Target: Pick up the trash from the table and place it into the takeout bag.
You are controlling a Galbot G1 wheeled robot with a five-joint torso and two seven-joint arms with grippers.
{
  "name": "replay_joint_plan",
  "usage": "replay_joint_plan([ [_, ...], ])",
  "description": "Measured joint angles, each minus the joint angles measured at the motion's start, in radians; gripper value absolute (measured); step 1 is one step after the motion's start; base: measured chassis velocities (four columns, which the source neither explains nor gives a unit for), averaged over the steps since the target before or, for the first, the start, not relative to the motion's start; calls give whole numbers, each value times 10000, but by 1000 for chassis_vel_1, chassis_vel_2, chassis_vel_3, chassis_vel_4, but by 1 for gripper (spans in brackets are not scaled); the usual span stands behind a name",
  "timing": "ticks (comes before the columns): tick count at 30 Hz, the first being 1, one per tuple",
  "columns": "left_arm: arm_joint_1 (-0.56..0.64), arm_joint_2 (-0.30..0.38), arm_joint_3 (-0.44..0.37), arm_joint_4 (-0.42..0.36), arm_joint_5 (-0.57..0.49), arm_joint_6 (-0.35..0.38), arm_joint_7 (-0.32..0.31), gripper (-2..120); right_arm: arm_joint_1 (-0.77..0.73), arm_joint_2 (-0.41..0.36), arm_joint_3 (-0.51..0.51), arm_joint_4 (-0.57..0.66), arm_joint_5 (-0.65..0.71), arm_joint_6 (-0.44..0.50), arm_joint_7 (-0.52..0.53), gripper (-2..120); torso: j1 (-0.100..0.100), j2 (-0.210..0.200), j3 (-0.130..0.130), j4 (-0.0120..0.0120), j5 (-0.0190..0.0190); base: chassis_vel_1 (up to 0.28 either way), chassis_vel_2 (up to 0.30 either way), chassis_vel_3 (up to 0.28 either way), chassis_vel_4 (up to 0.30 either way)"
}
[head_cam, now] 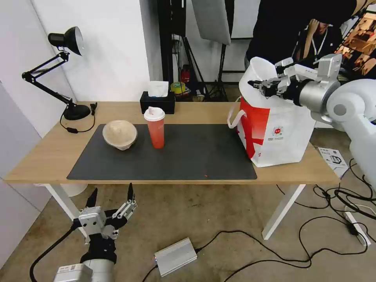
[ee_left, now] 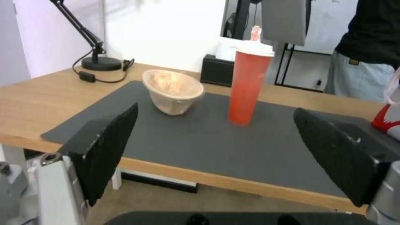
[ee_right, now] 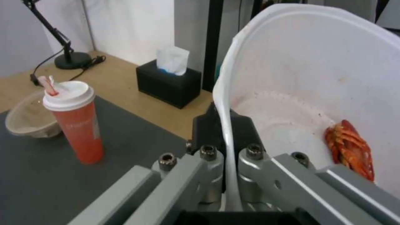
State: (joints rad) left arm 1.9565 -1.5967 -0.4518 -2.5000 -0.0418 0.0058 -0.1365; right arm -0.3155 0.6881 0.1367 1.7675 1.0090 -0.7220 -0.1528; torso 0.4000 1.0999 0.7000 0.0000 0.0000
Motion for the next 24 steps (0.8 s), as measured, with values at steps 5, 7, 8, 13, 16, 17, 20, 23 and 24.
replay_joint_plan([
  [5,-16,0,-1,0,-2,7,1,100,-55,-14,85,3,-1,0,-29,0,0,1,0,0,0,0,0,0,0],
  [7,-17,0,11,0,-2,11,1,100,-82,-36,128,14,5,0,-30,0,0,0,0,0,0,0,0,0,0],
  [8,-21,1,17,0,-2,13,1,100,-102,-51,149,30,12,0,-41,0,0,0,0,0,0,0,0,0,0],
  [13,-43,1,29,0,-2,23,1,100,-164,-93,200,94,42,0,-31,0,0,0,0,0,0,0,0,0,0],
  [16,-47,1,40,0,-2,27,1,100,-177,-117,219,125,64,0,4,3,0,1,0,0,0,0,0,0,0],
  [17,-52,1,45,0,-2,28,1,100,-181,-138,235,145,84,0,29,7,0,0,0,-1,0,0,0,0,0],
  [20,-55,1,50,0,-2,29,0,100,-181,-148,244,164,105,0,46,14,0,1,0,0,0,0,0,0,0],
  [23,-55,1,73,0,7,30,0,100,-180,-157,261,225,157,0,109,29,0,1,0,0,0,0,0,0,0],
  [24,-55,2,76,0,11,30,1,100,-175,-167,261,256,164,0,117,34,0,0,0,-1,1,0,0,0,0],
])
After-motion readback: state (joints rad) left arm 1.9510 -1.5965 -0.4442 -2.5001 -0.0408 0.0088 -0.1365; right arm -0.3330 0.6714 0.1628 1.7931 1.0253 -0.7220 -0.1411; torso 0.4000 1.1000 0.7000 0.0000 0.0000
